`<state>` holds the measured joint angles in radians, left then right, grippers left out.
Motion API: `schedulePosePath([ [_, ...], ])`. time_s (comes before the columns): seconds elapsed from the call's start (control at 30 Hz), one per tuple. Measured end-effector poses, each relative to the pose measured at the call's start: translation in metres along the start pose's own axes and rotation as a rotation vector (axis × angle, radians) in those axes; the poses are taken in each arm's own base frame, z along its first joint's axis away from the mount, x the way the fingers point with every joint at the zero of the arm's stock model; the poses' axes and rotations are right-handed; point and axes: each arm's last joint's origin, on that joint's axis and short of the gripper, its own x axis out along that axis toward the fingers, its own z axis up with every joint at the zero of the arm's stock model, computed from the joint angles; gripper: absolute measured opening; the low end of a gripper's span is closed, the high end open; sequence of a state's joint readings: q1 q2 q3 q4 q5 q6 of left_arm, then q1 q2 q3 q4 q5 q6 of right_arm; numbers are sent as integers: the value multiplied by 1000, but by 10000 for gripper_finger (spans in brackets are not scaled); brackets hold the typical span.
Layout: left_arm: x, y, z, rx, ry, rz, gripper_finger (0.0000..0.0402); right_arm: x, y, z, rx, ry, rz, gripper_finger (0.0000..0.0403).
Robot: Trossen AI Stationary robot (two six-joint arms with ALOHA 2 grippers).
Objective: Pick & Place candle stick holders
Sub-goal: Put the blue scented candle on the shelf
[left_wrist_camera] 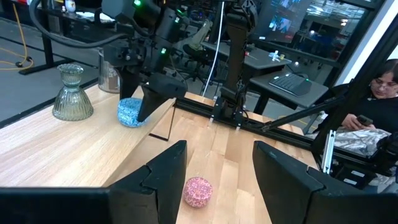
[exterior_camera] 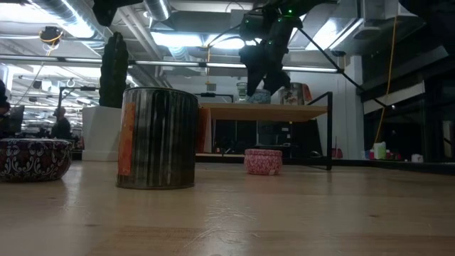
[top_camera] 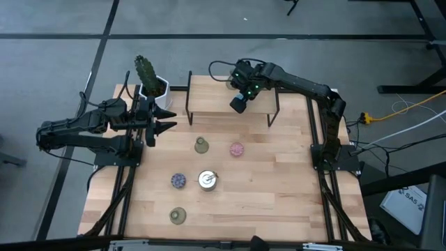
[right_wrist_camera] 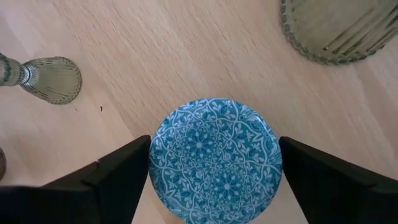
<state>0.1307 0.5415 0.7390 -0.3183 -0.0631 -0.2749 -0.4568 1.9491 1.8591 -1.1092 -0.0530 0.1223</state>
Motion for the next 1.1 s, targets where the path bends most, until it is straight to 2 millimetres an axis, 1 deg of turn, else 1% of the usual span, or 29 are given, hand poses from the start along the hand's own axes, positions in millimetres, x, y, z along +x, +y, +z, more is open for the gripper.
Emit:
schedulePosePath([
  [0.43, 0, 0, 0, 0, 0, 0, 180, -3, 1, 3, -12, -38, 5, 360],
  [0.63, 0, 0, 0, 0, 0, 0, 180, -26, 2, 4, -18, -137, 16, 360],
  [0.73, 0, 0, 0, 0, 0, 0, 180, -39, 2, 1, -26, -156, 18, 360],
  [0.83, 0, 0, 0, -1, 0, 0, 180, -50, 3, -7, -42, -126, 4, 357],
  [1.0, 0, 0, 0, -1, 0, -1, 180, -55, 4, -25, -100, 13, -96, 335],
  [1.1, 0, 0, 0, -1, 0, 0, 180, -56, 3, -30, -106, 62, -109, 314],
])
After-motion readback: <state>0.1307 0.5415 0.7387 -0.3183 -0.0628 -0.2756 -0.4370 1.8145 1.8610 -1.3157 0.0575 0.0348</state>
